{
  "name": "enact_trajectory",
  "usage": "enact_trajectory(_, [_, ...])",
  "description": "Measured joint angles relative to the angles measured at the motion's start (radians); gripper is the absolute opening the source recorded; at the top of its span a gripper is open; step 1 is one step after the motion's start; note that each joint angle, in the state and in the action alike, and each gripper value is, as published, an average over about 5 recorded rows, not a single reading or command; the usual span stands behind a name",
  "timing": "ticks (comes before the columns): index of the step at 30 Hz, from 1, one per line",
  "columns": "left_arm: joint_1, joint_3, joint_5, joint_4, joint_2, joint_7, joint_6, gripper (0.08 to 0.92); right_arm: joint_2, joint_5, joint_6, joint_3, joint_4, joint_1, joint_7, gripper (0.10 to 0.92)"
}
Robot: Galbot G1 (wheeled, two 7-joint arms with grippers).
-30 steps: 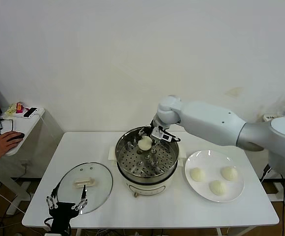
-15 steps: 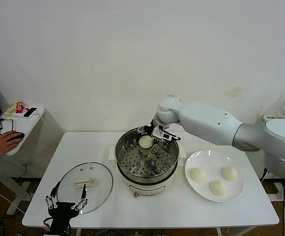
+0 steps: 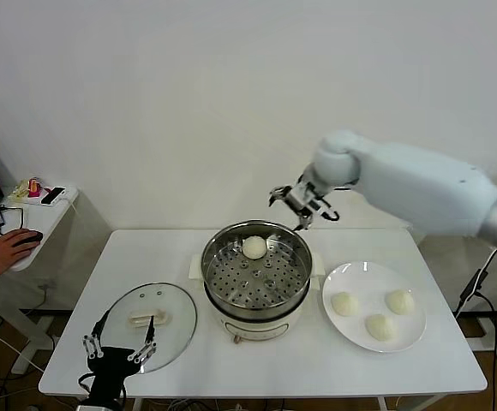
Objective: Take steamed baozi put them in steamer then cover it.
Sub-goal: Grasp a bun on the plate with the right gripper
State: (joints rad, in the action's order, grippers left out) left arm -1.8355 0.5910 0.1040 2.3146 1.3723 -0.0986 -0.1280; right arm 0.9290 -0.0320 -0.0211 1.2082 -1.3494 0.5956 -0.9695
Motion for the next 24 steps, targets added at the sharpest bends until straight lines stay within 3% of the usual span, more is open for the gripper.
enact_trajectory(14, [0.039,0.007,-0.021,-0.007,-0.050,0.012,-0.010,0.823,-0.382,-0.065,0.218,-0.030,-0.252,-0.057,-0.024,0.823])
enact_trajectory(24, [0.038,0.018,-0.021,-0.008,-0.054,0.015,-0.016,0.823,-0.495,0.018,0.260,-0.250,-0.281,-0.383,-0.027,0.823])
